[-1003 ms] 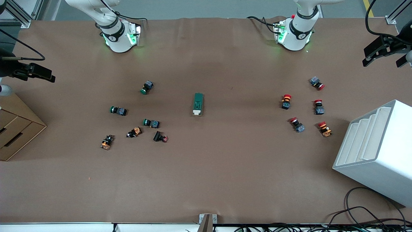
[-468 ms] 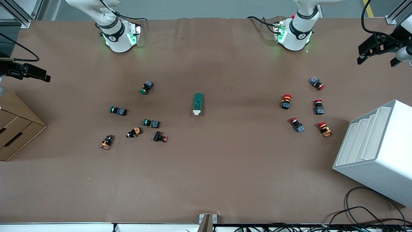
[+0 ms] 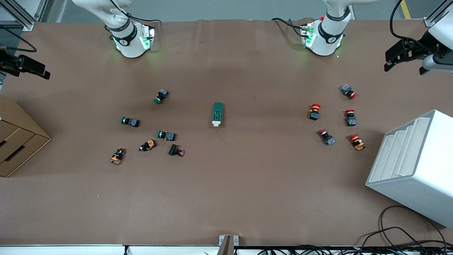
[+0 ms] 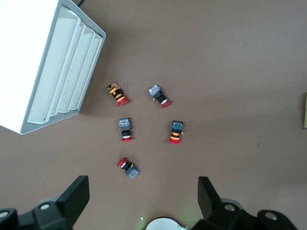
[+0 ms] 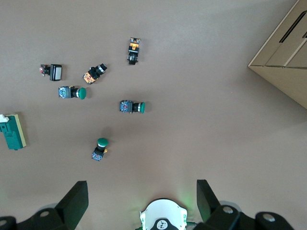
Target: Close load switch with both arms
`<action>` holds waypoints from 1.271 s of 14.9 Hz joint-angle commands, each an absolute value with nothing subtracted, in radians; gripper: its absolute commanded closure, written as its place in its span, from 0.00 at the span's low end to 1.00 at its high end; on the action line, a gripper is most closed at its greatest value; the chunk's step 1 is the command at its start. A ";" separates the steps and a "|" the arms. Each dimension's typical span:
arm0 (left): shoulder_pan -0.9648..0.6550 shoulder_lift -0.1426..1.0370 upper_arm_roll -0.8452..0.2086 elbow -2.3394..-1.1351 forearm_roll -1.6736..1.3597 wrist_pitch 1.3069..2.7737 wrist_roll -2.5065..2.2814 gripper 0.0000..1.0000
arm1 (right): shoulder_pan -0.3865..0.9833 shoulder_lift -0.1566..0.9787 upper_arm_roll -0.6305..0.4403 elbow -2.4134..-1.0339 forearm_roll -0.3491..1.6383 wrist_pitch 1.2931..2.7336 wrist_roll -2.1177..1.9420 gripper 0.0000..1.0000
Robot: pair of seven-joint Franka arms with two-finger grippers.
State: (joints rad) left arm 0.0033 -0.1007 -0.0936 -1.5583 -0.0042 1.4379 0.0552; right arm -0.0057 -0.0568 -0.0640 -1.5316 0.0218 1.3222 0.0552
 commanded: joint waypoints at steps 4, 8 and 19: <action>0.009 -0.120 -0.092 -1.583 -0.046 1.460 0.017 0.00 | -0.025 -0.161 -0.022 -1.621 0.002 1.362 0.054 0.00; 0.015 -0.118 -0.089 -1.582 -0.043 1.462 -0.012 0.00 | -0.023 -0.153 -0.020 -1.611 0.002 1.374 0.054 0.00; 0.012 -0.081 -0.091 -1.543 -0.028 1.462 -0.046 0.00 | -0.020 -0.103 -0.014 -1.542 -0.018 1.368 0.002 0.00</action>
State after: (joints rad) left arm 0.0108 -0.0924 -0.0877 -1.5636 -0.0288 1.4599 -0.0397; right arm -0.0057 -0.1134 -0.0299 -1.5576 0.0017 1.3706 0.0139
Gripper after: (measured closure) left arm 0.000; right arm 0.000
